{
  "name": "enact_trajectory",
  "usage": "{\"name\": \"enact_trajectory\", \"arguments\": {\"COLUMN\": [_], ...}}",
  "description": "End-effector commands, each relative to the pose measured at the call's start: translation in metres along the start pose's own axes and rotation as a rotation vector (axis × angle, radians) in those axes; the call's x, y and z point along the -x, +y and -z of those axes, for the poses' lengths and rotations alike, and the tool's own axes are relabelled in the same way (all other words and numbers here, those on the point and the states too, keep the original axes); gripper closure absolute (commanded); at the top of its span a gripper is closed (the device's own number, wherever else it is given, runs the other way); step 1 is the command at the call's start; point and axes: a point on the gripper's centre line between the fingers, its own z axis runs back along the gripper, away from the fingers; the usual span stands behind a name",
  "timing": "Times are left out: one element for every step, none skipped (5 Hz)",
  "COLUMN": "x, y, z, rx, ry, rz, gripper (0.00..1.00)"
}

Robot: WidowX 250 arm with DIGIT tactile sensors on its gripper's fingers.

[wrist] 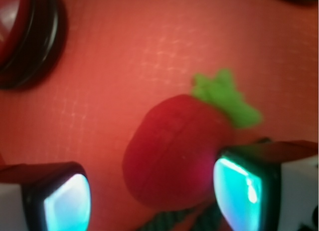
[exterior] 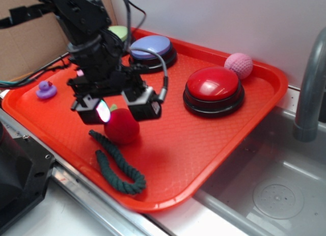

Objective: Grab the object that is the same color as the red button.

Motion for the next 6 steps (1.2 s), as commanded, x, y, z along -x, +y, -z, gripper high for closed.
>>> {"name": "enact_trajectory", "arguments": {"x": [-0.008,-0.008,-0.006,-0.008,-0.002,-0.003], "y": [-0.004,-0.004,0.011,0.026,0.016,0.018], "z": [-0.004,-0.004,-0.007,-0.014,-0.048,-0.048], "rx": [0.017,0.017,-0.048,-0.098,-0.048,-0.033], "ry": [-0.017,-0.017,-0.107,-0.117,-0.173,-0.164], "rz": [0.010,0.010,-0.065,-0.094,-0.067,-0.056], "gripper": [0.00,0.00,0.00,0.00,0.00,0.00]}}
